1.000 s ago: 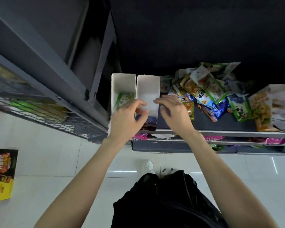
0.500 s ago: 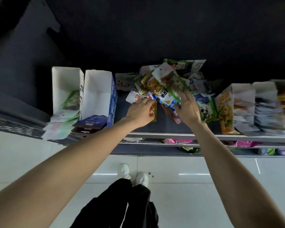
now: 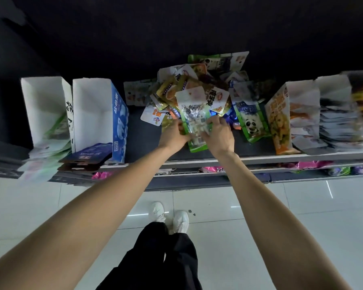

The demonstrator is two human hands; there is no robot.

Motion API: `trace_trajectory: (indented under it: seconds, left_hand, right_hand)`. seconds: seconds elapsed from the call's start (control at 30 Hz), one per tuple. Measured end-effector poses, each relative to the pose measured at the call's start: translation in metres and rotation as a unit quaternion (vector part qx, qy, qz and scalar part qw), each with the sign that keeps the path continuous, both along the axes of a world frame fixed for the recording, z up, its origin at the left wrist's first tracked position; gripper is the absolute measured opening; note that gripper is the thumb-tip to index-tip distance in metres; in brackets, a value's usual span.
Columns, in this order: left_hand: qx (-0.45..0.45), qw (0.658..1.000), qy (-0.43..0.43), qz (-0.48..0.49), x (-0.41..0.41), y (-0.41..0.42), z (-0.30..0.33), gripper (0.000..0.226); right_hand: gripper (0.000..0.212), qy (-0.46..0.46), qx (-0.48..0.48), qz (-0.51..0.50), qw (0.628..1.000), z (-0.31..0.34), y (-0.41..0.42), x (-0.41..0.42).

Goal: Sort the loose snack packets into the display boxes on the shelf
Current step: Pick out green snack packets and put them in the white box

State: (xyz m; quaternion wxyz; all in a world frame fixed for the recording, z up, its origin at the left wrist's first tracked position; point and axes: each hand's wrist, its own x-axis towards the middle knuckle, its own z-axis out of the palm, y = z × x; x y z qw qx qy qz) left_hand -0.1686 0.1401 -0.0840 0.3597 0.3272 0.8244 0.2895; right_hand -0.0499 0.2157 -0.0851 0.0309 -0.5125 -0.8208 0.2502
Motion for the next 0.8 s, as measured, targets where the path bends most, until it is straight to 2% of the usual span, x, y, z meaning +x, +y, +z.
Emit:
trace_trajectory:
  seconds: [0.1,0.17,0.33,0.43,0.47,0.53,0.6,0.67,0.73,0.8]
  left_hand:
    - [0.024,0.999,-0.007,0.049,0.009,0.002,0.006,0.056]
    - [0.051,0.997,-0.02,0.058,0.01,-0.001,0.02,0.05]
    - [0.114,0.993,-0.04,-0.006,-0.006,-0.039,0.077,0.036]
    - [0.163,0.983,-0.072,0.03,-0.023,-0.078,0.114,0.025]
    - [0.181,0.981,-0.049,0.046,-0.029,-0.092,0.124,0.022]
    - [0.228,0.967,0.089,0.07,-0.038,-0.118,0.139,0.016]
    - [0.269,0.92,0.279,0.054,-0.045,-0.138,0.146,0.012]
    - [0.301,0.854,0.425,0.01,-0.045,-0.15,0.144,0.011]
    - [0.326,0.816,0.478,-0.006,-0.038,-0.155,0.143,0.017]
    - [0.335,0.805,0.49,-0.016,-0.029,-0.158,0.144,0.018]
  right_hand:
    - [0.053,0.113,-0.076,-0.074,0.988,0.006,-0.01,0.001]
    - [0.047,0.164,-0.101,-0.107,0.975,0.02,-0.017,0.007]
    - [0.029,0.237,-0.088,-0.08,0.964,0.072,-0.041,0.019]
    - [0.035,0.301,-0.08,-0.066,0.948,0.112,-0.065,0.015]
    - [0.038,0.31,-0.06,-0.057,0.947,0.125,-0.074,0.012]
    - [0.039,0.326,-0.076,-0.034,0.942,0.146,-0.093,0.002]
    - [0.037,0.352,-0.184,-0.023,0.918,0.162,-0.113,-0.014]
    - [0.04,0.371,-0.248,-0.036,0.894,0.17,-0.129,-0.032]
    - [0.036,0.4,-0.257,-0.072,0.877,0.176,-0.14,-0.046]
    - [0.005,0.439,-0.25,-0.133,0.853,0.18,-0.146,-0.052]
